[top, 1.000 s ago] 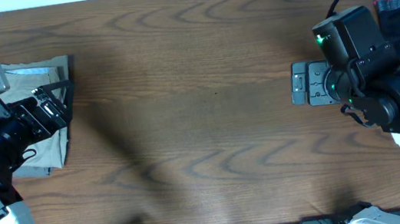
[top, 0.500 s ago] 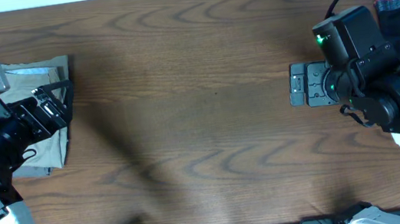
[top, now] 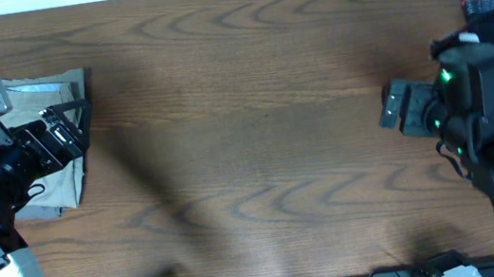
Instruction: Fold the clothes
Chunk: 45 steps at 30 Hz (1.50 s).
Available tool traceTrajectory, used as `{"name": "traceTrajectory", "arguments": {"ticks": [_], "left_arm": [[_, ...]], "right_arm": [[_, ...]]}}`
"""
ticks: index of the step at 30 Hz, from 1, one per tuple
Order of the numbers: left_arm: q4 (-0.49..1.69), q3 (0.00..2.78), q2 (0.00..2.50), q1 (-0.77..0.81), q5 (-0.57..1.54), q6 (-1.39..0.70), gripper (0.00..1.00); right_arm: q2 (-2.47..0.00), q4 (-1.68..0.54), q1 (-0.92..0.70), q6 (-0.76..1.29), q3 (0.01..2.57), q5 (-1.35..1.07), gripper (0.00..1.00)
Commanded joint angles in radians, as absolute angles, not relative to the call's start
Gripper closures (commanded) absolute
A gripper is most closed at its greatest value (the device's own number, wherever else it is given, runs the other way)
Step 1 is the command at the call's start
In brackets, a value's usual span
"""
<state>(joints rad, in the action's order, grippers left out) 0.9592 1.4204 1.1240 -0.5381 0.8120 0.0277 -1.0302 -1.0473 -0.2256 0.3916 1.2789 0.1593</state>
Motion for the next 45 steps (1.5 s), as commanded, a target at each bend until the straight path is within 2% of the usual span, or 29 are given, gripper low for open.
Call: {"name": "traceTrajectory", "arguments": {"ticks": [1,9,13,17,21,33,45], "left_arm": [[0.957,1.426,1.124,-0.534,0.822,0.045,0.02],[0.957,1.426,1.124,-0.534,0.822,0.045,0.02],[0.957,1.426,1.124,-0.534,0.822,0.045,0.02],[0.957,1.426,1.124,-0.534,0.822,0.045,0.02],[0.957,1.426,1.124,-0.534,0.822,0.045,0.02],[0.957,1.426,1.124,-0.534,0.822,0.045,0.02],[0.957,1.426,1.124,-0.534,0.822,0.045,0.02]], "right_arm": [[-0.910,-0.958,-0.167,0.332,1.105,0.088,0.01],[-0.565,-0.714,-0.064,0.329,0.680,0.059,0.01],[-0.387,-0.609,0.006,0.237,0.500,-0.046,0.01],[-0.274,-0.484,0.014,0.143,0.354,-0.104,0.01],[-0.190,-0.381,0.014,0.141,0.244,-0.106,0.01],[-0.059,-0.086,0.014,0.179,0.056,-0.109,0.01],[-0.005,-0.047,0.014,0.179,0.030,-0.101,0.01]]}}
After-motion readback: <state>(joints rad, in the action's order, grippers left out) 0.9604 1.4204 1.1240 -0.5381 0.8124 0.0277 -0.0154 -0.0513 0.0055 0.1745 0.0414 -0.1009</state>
